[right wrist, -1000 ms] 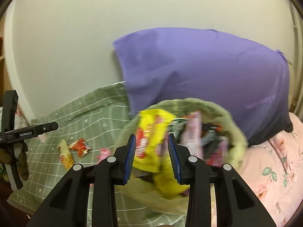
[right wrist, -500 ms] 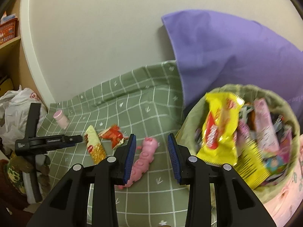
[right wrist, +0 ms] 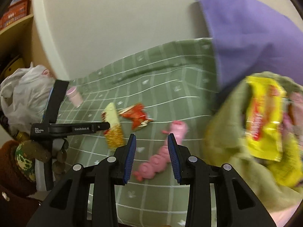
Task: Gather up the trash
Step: 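Move both open tools back toward the remaining wrappers on the table, then grasp the cream-and-red wafer wrapper with the left tool while the right tool grasps the red packet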
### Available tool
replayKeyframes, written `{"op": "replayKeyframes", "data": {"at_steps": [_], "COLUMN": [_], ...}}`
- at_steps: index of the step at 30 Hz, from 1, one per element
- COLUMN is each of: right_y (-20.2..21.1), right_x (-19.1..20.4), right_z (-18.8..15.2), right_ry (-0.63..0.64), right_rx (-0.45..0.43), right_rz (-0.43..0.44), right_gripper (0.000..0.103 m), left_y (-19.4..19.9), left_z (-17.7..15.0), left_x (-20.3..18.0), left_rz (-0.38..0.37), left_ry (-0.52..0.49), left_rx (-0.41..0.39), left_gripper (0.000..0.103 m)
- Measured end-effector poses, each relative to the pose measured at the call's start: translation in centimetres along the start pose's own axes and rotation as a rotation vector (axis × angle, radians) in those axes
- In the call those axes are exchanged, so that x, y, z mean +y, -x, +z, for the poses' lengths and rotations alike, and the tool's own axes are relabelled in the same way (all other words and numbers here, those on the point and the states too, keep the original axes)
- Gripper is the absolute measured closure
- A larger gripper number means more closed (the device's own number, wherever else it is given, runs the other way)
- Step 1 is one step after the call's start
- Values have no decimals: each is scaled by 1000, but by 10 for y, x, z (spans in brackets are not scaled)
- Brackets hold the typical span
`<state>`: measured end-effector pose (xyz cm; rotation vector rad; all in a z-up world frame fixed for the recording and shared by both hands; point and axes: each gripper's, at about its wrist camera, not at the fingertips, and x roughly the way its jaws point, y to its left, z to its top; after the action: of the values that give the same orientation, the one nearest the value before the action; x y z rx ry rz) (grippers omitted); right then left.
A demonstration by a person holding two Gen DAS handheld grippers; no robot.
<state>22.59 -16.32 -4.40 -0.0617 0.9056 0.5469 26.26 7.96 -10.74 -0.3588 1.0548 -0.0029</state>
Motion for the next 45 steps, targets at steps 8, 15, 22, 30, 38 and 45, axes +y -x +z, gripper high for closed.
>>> {"op": "replayKeyframes", "data": {"at_steps": [8,15,22,30,38,45], "right_y": [-81,-145,-152,-74,-27,0], "right_x": [13,13,13,9,-1,-2], "right_z": [28,47,35,28,-4,-29], "right_ry": [135,193,182,100,61,28], "right_rx": [66,164,227,108,74,85], "right_rz": [34,86,72,52,-2,-47], "right_gripper": [70,69,70,74,74,74], "left_y": [39,71,68,43,10,-19], "left_z": [4,-9,-12,-12,-4,9], "left_x": [46,53,65,37,-6,-24], "left_rz": [10,-40,-57,-139,-142,-74], "left_ry": [47,-4,66,72,70,78], "left_rx": [-18,-58,-57,-27,27,47], "left_gripper": [52,52,52,49,49,49]}}
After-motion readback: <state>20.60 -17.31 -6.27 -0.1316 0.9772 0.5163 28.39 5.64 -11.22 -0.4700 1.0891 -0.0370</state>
